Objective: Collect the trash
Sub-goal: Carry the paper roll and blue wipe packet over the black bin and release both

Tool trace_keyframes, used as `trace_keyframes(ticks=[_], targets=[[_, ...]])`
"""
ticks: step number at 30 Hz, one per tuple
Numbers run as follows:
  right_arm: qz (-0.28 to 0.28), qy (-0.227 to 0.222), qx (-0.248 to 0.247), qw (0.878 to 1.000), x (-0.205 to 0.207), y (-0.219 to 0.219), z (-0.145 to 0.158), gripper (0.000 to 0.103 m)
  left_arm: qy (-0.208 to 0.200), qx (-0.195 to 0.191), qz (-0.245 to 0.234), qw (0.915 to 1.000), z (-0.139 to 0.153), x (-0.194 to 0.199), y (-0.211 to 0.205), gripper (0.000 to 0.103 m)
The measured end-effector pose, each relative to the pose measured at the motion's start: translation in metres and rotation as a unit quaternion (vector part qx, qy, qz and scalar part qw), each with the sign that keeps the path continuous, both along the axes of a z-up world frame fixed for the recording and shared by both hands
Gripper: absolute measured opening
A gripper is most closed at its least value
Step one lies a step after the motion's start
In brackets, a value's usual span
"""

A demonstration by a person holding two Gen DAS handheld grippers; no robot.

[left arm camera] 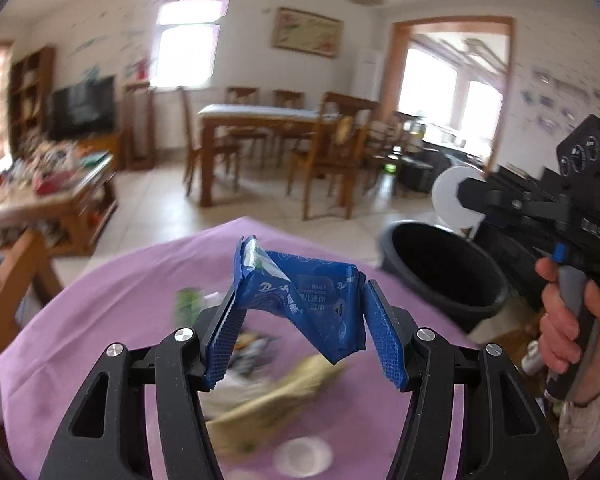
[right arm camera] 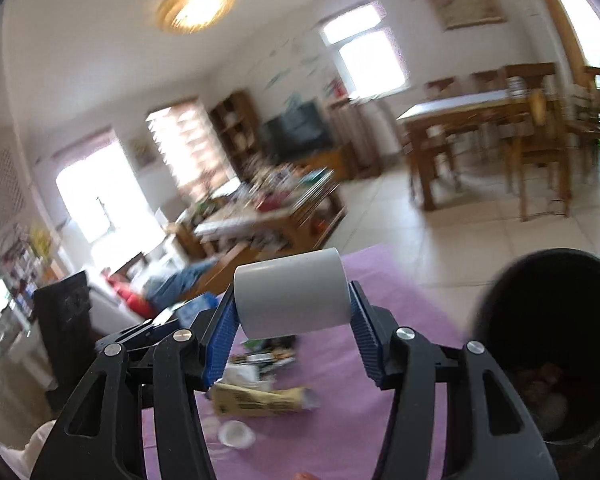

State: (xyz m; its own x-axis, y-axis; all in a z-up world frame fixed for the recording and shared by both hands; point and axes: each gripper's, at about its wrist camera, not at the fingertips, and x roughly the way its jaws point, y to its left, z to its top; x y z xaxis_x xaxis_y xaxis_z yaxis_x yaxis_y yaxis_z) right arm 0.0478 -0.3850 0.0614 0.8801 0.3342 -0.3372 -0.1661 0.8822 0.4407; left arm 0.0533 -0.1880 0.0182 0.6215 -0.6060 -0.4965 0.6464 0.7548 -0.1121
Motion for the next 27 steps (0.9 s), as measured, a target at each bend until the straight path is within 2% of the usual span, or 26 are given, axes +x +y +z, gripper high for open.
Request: trace_keyframes(ticks=[7, 13, 21, 27], targets=[[-0.100, -0.026, 0.046, 0.994, -0.044, -0.092, -0.006, 0.053, -0.012, 0.005, -0.057, 0.9983, 0.006, -0.040, -0.092, 0.060], [-0.165, -0.022, 0.084, 0.982, -0.062, -0.151, -0.032, 0.053, 0.014, -0.008, -0.088, 0.9960, -0.007, -0.042, -0.157, 0.060], [-0.198, 0.017, 0.124, 0.972, -0.056, -0.191, -0.068, 0.053, 0.048, -0.012, -0.103, 0.9934, -0.035, -0.016, -0.233, 0.060], [-0.209, 0.044, 0.144, 0.966, -0.058, -0.199, -0.092, 0.053, 0.070, 0.000, -0.098, 0.9927, -0.057, 0.004, -0.272, 0.060]])
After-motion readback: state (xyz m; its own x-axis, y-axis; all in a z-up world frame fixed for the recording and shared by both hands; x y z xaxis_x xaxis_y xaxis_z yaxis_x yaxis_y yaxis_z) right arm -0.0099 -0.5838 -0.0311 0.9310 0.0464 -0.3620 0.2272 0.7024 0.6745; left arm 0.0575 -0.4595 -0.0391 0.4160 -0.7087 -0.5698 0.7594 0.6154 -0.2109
